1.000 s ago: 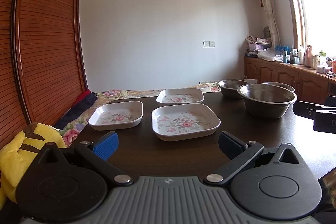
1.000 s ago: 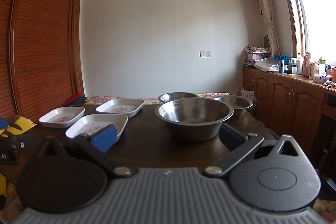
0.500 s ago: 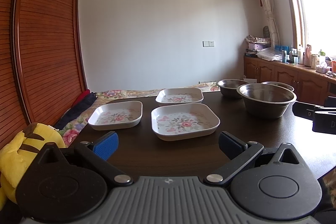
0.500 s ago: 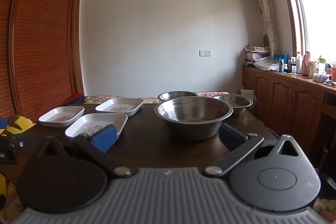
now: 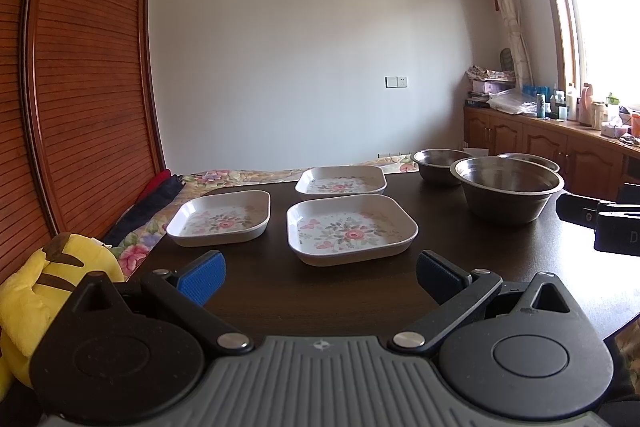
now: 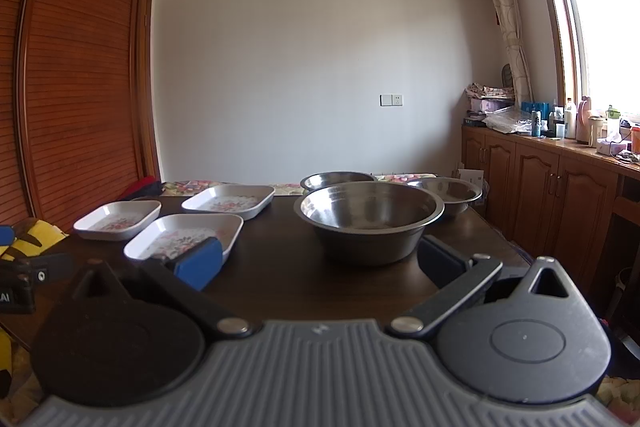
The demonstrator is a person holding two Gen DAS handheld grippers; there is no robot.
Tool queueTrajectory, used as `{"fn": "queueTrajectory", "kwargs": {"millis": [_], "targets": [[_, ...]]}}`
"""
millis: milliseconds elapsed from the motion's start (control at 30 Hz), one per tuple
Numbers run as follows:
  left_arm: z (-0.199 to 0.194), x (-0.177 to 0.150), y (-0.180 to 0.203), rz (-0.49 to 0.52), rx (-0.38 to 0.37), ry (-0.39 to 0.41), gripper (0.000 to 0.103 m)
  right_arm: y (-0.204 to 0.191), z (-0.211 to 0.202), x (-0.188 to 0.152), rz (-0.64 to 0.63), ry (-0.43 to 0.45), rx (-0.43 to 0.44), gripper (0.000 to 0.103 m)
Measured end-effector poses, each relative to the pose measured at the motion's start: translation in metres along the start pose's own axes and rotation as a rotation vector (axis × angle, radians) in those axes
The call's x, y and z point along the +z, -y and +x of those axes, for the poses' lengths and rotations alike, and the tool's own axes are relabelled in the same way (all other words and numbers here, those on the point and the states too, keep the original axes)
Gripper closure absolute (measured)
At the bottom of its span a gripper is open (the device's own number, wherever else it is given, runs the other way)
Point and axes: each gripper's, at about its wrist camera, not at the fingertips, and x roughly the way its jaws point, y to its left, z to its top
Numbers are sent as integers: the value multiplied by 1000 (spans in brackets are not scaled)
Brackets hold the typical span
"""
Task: Organize plates and bowls
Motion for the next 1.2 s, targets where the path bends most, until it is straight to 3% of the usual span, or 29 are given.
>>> {"fn": "queueTrajectory", "kwargs": {"millis": [400,633,1200], "targets": [[9,-7,1,5,-6,-33,0,-6,9,-10,-22,-16,4,0],[19,-10,-2,18,-27,-66,0,-17,21,-4,-64,-39,66,0],[56,21,-39,3,-28,-85,1,-42,57,19,-128,-88,200,0]]}}
